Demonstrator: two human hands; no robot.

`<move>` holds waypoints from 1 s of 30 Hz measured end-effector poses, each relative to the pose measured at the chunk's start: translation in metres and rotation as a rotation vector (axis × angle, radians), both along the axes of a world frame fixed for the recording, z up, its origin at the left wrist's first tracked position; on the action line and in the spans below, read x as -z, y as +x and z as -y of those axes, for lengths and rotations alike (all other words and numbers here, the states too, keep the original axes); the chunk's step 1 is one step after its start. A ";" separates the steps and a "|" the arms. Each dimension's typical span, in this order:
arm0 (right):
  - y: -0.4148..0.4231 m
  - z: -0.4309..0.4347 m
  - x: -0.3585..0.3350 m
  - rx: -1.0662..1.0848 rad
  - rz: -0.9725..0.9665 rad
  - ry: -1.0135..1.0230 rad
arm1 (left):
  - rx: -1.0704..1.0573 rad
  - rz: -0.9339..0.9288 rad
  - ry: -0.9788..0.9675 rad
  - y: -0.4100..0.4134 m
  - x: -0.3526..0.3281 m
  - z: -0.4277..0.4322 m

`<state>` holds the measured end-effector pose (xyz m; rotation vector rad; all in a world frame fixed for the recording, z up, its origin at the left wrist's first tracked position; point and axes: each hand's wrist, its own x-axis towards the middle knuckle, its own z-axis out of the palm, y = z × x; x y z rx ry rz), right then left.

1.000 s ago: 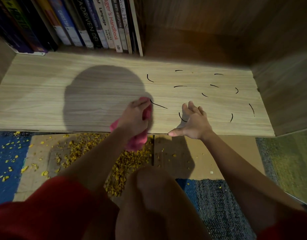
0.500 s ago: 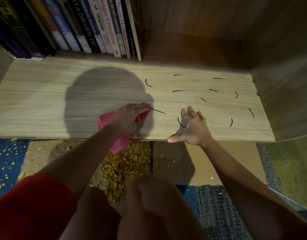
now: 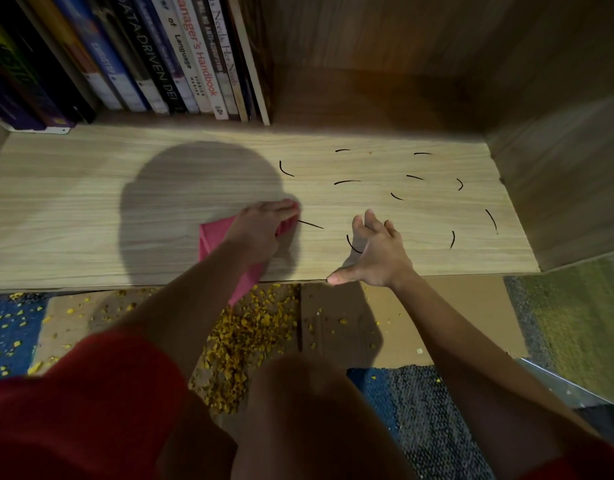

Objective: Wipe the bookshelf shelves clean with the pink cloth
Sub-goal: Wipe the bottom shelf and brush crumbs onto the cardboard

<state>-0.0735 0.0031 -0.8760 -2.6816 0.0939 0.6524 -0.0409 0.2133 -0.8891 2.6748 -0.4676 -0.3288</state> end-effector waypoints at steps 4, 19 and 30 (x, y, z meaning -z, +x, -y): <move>-0.001 0.000 0.000 0.001 0.002 0.014 | -0.087 0.002 0.012 0.002 -0.001 0.010; -0.002 0.001 0.001 0.005 0.015 0.026 | -0.010 -0.017 0.072 -0.030 -0.001 0.003; 0.000 0.000 0.003 -0.015 0.022 0.002 | -0.107 -0.031 0.084 -0.014 -0.009 0.016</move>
